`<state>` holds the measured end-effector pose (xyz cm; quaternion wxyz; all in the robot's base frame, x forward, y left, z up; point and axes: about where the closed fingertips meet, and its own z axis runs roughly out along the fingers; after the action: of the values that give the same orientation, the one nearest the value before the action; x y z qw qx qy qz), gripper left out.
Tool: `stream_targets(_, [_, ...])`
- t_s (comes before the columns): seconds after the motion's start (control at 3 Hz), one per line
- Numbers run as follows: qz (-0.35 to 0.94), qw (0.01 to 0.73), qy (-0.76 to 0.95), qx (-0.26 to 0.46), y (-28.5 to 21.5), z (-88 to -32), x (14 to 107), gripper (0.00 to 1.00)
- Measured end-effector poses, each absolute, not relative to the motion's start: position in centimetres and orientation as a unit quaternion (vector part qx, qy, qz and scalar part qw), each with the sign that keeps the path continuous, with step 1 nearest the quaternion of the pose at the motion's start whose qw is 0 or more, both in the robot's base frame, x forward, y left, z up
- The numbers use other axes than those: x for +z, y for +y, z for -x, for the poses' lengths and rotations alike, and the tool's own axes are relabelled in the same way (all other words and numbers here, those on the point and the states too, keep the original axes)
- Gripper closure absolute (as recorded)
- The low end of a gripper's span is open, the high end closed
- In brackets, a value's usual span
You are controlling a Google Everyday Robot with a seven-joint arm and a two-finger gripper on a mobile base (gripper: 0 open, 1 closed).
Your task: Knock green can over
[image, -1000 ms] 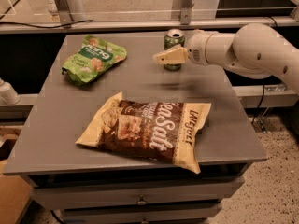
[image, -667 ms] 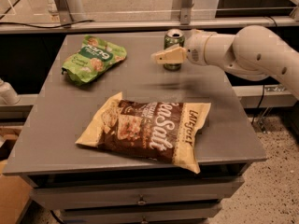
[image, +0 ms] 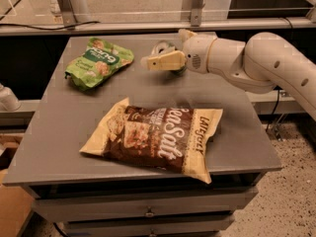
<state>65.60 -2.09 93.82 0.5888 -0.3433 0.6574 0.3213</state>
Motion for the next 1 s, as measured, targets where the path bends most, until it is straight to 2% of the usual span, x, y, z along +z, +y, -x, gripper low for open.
stream_targets(0.33, [0.367,0.571,0.621,0.393,0.6,-60.4,96.3,0.0])
stream_targets(0.67, [0.384,0.559,0.607,0.414,1.3,-57.1,97.3,0.0])
stream_targets(1.0, [0.394,0.564,0.603,0.403,0.5,-56.3,96.7,0.0])
